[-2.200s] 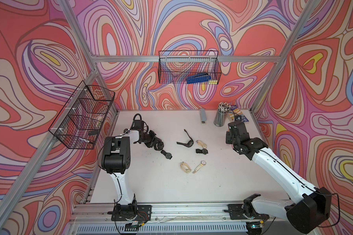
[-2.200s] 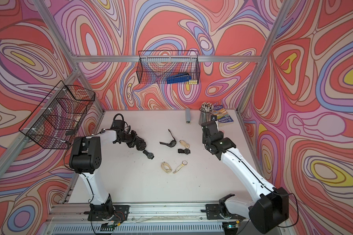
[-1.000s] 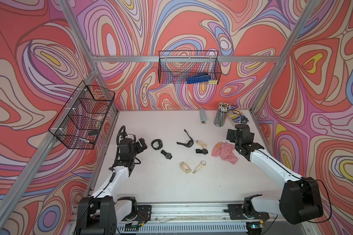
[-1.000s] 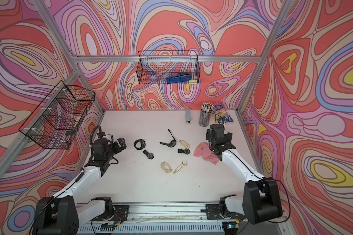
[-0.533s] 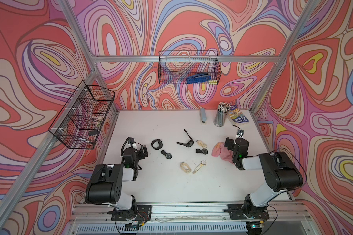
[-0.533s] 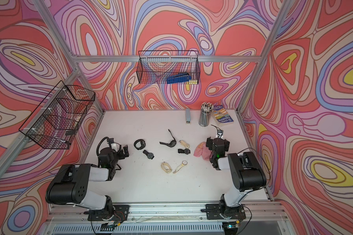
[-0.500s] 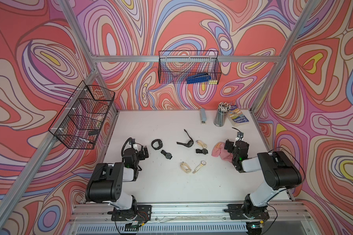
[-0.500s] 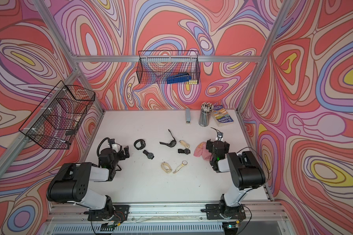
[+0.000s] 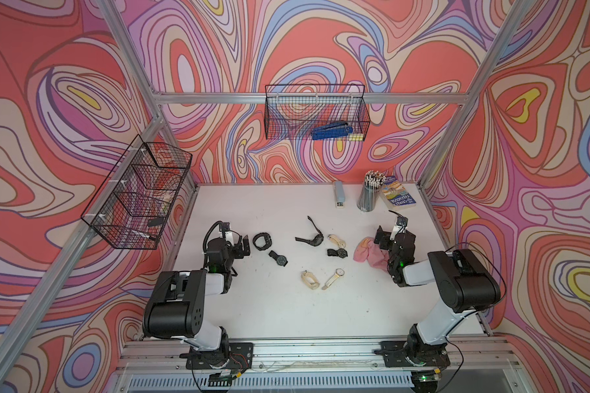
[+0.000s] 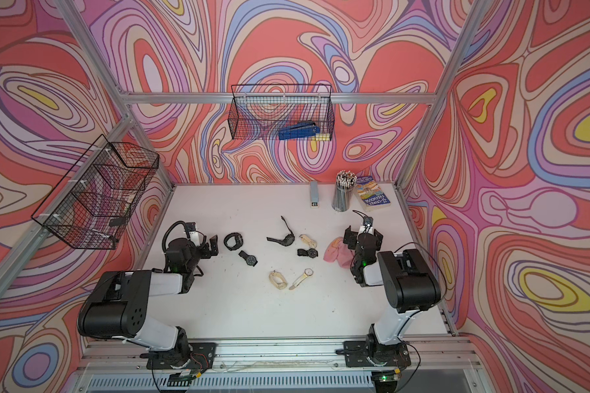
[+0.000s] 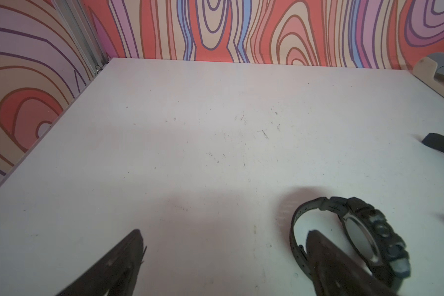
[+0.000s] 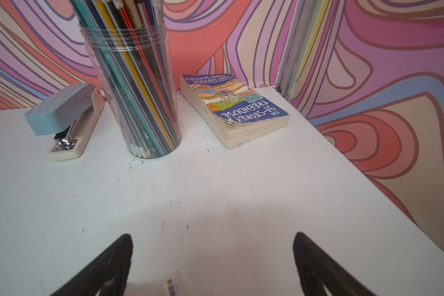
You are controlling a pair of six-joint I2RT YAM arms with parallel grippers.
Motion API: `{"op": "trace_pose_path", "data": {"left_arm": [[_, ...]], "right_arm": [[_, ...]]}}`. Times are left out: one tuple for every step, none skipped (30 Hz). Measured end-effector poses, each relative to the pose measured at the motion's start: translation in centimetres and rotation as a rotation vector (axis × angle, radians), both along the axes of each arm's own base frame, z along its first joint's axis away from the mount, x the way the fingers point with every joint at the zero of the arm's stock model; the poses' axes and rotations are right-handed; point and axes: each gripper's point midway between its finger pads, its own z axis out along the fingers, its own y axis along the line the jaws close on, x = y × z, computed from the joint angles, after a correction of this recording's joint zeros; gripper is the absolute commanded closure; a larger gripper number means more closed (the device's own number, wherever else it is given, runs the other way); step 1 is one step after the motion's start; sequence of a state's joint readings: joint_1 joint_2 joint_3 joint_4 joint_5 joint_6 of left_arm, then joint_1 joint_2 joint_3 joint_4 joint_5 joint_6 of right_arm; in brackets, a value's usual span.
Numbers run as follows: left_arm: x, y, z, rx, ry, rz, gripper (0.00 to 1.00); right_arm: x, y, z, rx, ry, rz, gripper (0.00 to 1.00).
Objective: Wipe the watch dial
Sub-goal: Reset both arms
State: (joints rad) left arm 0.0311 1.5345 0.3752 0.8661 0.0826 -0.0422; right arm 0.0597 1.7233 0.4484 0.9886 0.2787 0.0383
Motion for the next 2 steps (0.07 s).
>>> {"op": "trace_pose_path", "data": {"left_arm": [[-0.05,-0.02,-0.16,0.002,0.007,-0.002,0.0],[-0.08,-0.02,-0.23,0.004,0.01,-0.002,0.0]], "right_arm": [[0.01,0.01,-0.04,0.002,0.001,0.003,0.01],[0.02,-0.07,-0.06,0.004,0.002,0.005,0.02]]}}
